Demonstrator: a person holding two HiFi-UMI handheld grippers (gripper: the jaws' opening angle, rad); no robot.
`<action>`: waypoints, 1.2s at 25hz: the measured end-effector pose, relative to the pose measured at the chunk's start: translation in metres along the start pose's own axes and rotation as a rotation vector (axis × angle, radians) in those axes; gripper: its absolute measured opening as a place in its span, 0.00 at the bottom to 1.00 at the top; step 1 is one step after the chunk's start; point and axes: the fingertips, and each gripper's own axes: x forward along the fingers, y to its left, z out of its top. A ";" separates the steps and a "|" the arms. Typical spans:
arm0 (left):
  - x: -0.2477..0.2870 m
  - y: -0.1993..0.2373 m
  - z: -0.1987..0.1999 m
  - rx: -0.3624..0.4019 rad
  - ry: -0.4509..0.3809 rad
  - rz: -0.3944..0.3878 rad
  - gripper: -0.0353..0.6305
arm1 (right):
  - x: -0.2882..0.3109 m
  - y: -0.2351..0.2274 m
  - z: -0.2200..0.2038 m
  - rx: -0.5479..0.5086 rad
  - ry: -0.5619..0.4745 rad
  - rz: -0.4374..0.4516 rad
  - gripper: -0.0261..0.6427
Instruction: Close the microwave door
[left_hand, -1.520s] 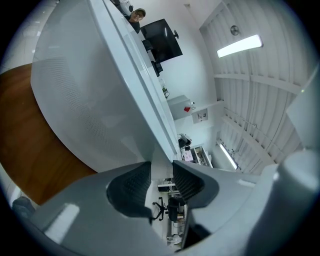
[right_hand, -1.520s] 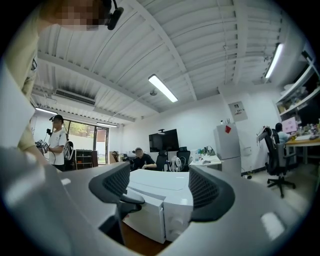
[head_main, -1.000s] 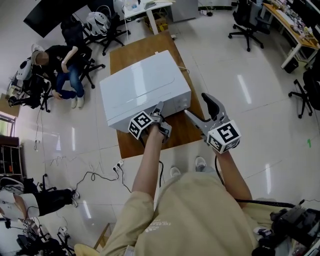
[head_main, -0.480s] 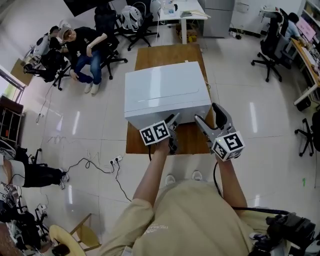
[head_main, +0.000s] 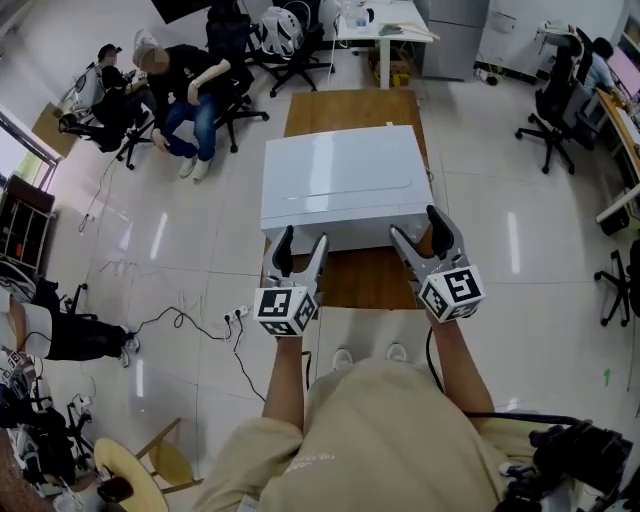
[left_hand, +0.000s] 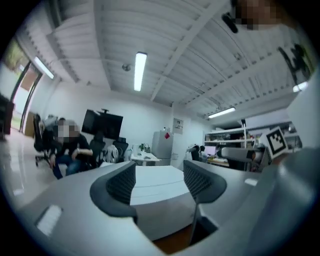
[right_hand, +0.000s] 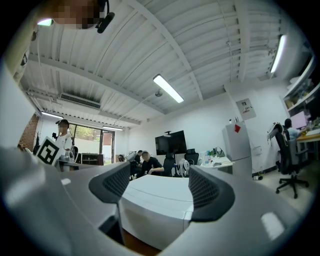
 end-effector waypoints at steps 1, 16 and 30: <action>-0.004 0.001 0.008 0.083 -0.011 0.025 0.50 | 0.000 0.001 0.003 0.000 -0.019 -0.008 0.57; -0.007 0.002 0.028 0.299 -0.052 0.123 0.62 | 0.002 0.000 0.007 -0.071 -0.036 -0.061 0.50; 0.004 -0.017 0.022 0.304 -0.035 0.067 0.61 | -0.009 -0.005 0.011 -0.109 -0.041 -0.095 0.50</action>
